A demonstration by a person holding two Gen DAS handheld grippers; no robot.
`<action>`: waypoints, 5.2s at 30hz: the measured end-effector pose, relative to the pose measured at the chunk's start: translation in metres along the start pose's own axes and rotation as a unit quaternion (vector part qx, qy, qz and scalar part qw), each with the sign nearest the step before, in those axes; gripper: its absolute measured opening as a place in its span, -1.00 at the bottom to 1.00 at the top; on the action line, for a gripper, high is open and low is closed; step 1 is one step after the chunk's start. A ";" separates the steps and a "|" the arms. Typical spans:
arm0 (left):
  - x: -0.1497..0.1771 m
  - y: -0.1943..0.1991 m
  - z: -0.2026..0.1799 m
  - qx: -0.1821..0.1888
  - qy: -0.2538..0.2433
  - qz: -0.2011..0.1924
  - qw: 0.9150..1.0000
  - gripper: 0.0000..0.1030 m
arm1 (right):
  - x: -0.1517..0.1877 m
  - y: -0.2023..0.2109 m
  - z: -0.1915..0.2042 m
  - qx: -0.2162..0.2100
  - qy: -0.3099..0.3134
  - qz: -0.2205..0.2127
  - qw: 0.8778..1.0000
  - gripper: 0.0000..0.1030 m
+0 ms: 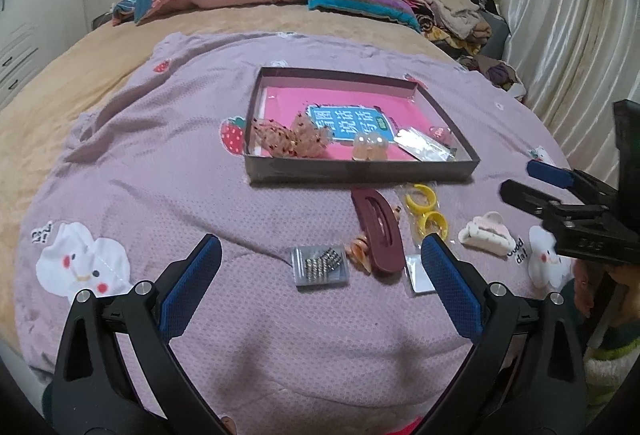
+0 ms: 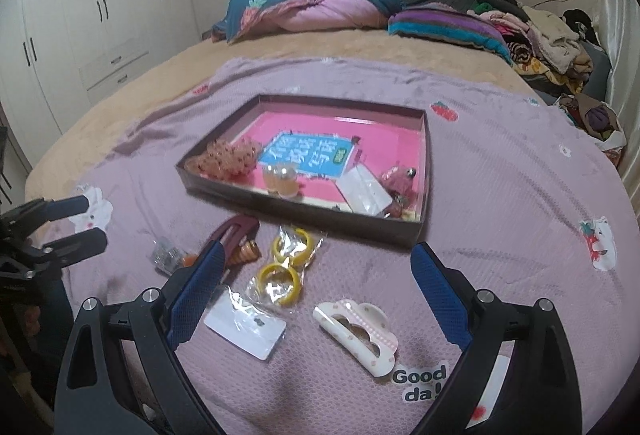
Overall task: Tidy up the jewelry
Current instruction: 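Grasp the maroon claw clip with the left tool while the right grasps the yellow hair ties, then carry the maroon clip and bagged yellow hair ties into the tray, opening both tools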
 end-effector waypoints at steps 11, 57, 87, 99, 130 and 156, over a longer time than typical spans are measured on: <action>0.018 -0.019 -0.010 0.004 -0.022 0.028 0.999 0.80 | 0.026 -0.060 0.017 -0.026 0.019 0.069 0.997 0.63; -0.013 -0.078 -0.044 0.011 -0.041 0.082 0.996 -0.57 | -0.001 -0.017 -0.019 -0.097 -0.052 -0.031 0.993 -0.37; -0.109 -0.065 -0.065 0.041 -0.030 0.019 0.999 -0.58 | -0.056 0.014 -0.051 -0.076 -0.076 -0.099 0.989 -0.37; -0.127 -0.079 -0.062 0.034 -0.018 0.021 0.999 -0.57 | -0.084 -0.006 -0.076 -0.064 -0.080 -0.093 0.990 -0.37; -0.107 -0.164 -0.054 0.003 -0.006 0.066 0.998 -0.57 | -0.067 -0.100 -0.088 -0.044 -0.048 -0.005 0.998 -0.37; -0.108 -0.102 -0.031 -0.025 0.017 0.015 0.999 0.33 | -0.057 -0.092 -0.088 -0.030 -0.054 0.002 0.998 0.25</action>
Point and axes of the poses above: each gripper's, at about its wrist camera, not at the fingertips, and y roughly against the way its jaws point, z to its left, x to its underside, the point moved 10 cm from there along -y, roughly the way its jaws point, and after that the axes turned 9 degrees about y, right-handed, at the moved point
